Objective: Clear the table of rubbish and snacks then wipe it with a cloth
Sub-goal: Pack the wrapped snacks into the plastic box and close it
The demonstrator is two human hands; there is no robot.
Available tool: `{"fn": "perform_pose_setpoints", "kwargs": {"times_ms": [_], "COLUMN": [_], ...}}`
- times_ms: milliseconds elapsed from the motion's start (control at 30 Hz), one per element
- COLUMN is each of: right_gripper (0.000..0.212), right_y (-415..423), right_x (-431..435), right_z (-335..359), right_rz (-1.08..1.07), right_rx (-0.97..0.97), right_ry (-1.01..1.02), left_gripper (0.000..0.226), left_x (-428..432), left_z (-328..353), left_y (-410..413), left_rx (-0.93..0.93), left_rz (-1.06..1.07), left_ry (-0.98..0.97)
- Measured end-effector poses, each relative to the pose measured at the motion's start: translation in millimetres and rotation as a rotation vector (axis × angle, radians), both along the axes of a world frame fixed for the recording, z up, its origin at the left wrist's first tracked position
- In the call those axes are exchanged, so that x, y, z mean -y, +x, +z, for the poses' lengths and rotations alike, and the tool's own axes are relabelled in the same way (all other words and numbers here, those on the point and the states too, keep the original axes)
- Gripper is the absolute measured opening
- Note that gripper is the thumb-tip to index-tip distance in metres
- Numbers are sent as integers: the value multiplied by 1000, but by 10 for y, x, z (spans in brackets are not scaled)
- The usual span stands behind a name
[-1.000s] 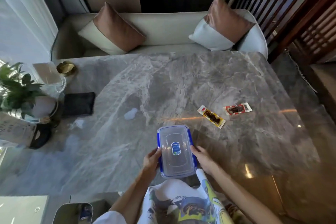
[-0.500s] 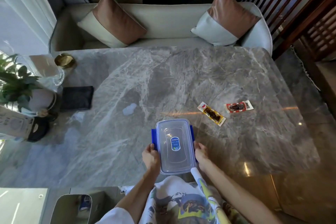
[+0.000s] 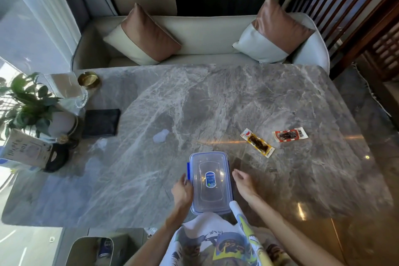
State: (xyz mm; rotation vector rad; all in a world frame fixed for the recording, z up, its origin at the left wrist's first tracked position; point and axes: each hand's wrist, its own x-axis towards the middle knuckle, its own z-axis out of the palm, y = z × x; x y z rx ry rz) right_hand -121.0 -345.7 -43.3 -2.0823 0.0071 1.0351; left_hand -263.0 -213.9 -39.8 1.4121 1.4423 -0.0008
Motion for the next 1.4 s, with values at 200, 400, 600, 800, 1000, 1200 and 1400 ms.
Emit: {"fn": "perform_pose_setpoints", "kwargs": {"times_ms": [200, 400, 600, 800, 1000, 1200, 1400], "right_gripper": [49, 47, 45, 52, 50, 52, 59], "right_y": [-151, 165, 472, 379, 308, 161, 72], "right_x": [-83, 278, 1218, 1801, 1605, 880, 421], "right_z": [98, 304, 341, 193, -36, -256, -219], "right_rz": [163, -110, -472, -590, -538, -426, 5], "right_rx": [-93, 4, -427, -225, -168, -229, -51], "right_ry": [-2, 173, 381, 291, 206, 142, -34], "left_gripper": [80, 65, 66, 44, 55, 20, 18], "left_x": [157, 165, 47, -93, 61, 275, 374], "left_z": [291, 411, 224, -87, -218, -105, -85], "left_y": [143, 278, 420, 210, -226, -551, -805], "left_rx": [109, 223, -278, -253, 43, 184, 360], "left_rz": [-24, -171, -625, -320, 311, 431, 350], "left_ry": [-294, -277, 273, 68, -266, -461, -550]}}
